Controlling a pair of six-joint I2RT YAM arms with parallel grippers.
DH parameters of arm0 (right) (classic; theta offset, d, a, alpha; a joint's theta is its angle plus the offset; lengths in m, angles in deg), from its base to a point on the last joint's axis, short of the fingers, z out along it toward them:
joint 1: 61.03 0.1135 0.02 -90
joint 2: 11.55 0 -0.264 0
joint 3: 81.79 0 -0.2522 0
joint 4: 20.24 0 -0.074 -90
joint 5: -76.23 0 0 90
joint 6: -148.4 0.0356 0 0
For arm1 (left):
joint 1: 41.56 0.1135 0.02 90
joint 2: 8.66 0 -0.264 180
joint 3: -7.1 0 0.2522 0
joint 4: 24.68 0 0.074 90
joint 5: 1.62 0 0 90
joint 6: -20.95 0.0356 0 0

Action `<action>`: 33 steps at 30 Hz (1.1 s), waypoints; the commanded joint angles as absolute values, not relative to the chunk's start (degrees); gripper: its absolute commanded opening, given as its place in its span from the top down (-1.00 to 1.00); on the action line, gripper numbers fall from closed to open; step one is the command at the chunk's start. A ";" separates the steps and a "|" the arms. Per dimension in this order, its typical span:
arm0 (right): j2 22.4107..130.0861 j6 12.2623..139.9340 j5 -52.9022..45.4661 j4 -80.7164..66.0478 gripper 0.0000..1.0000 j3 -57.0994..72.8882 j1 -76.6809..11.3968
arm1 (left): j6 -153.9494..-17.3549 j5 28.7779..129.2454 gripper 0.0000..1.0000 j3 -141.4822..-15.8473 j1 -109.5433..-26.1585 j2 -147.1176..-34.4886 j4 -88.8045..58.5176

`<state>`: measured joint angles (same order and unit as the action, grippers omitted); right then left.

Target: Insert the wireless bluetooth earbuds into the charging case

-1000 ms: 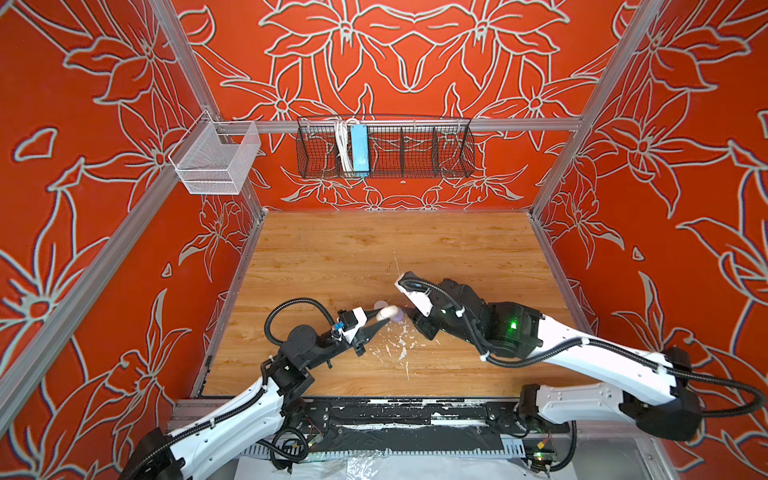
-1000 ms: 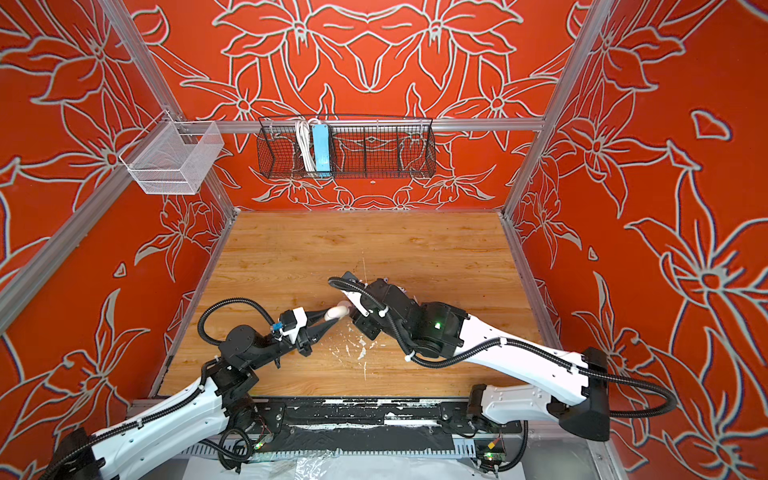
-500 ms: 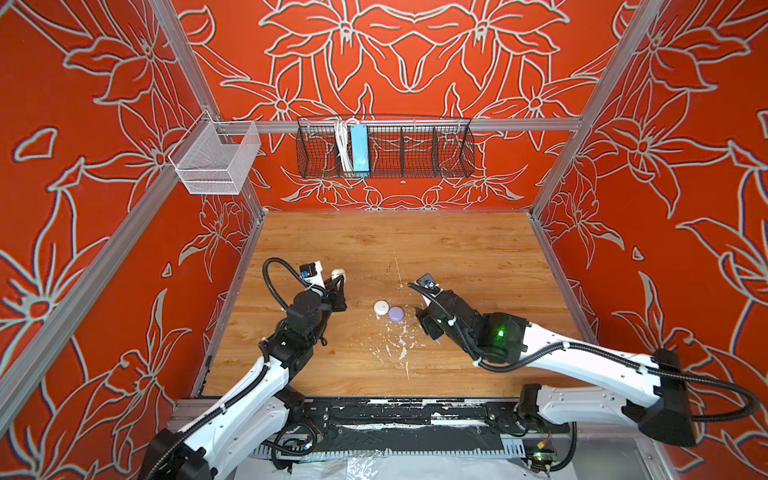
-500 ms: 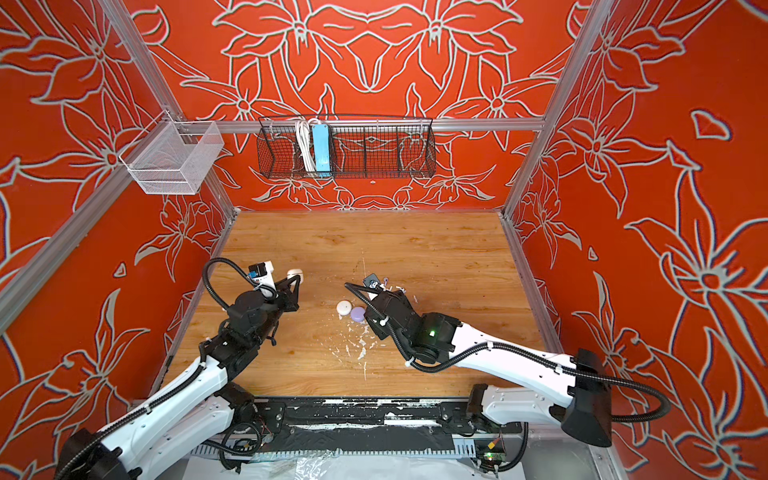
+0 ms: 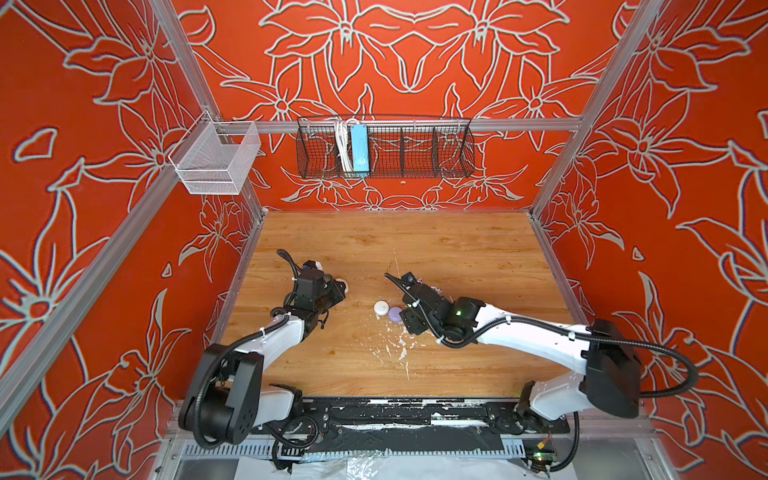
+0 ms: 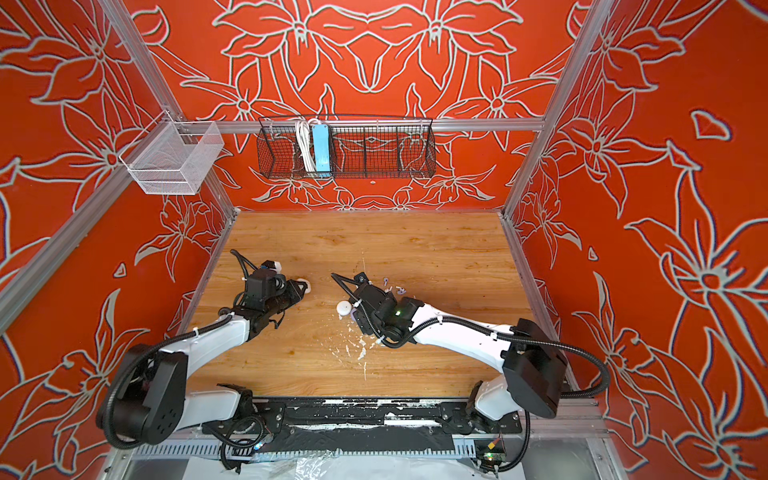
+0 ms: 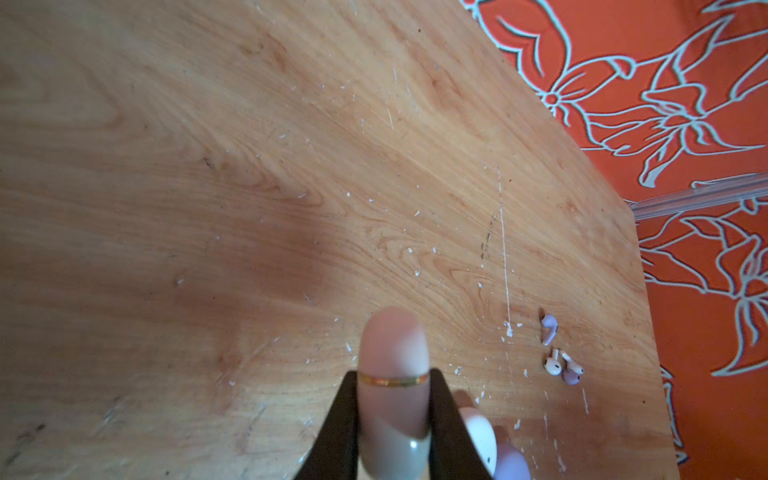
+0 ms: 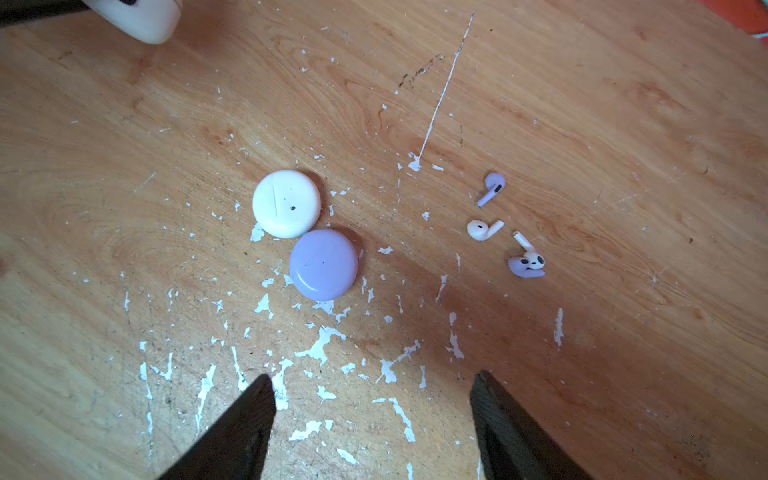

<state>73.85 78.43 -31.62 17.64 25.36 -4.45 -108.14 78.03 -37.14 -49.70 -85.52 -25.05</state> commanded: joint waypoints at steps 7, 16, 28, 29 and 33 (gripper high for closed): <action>83.78 77.41 -26.59 20.55 -0.72 17.17 -4.95 | -114.11 74.70 1.00 -38.72 -48.15 -91.84 -24.46; 91.40 75.01 -24.71 22.08 -0.72 12.84 -6.61 | -114.66 78.39 0.85 -38.80 -47.79 -91.47 -20.64; 91.89 72.33 -23.93 18.84 -0.59 13.07 -7.32 | -114.95 80.73 -0.10 -39.27 -47.19 -91.26 -18.52; 91.55 71.63 -23.81 18.14 -0.59 13.46 -7.32 | -114.82 81.18 -0.25 -39.20 -47.06 -90.60 -18.32; 90.07 68.76 -22.78 16.56 -0.60 14.22 -7.32 | -114.06 81.14 -0.49 -39.33 -46.86 -88.43 -18.10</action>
<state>91.89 71.83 -24.14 18.16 14.12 -7.07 -114.52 79.85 -38.04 -47.17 -90.68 -19.24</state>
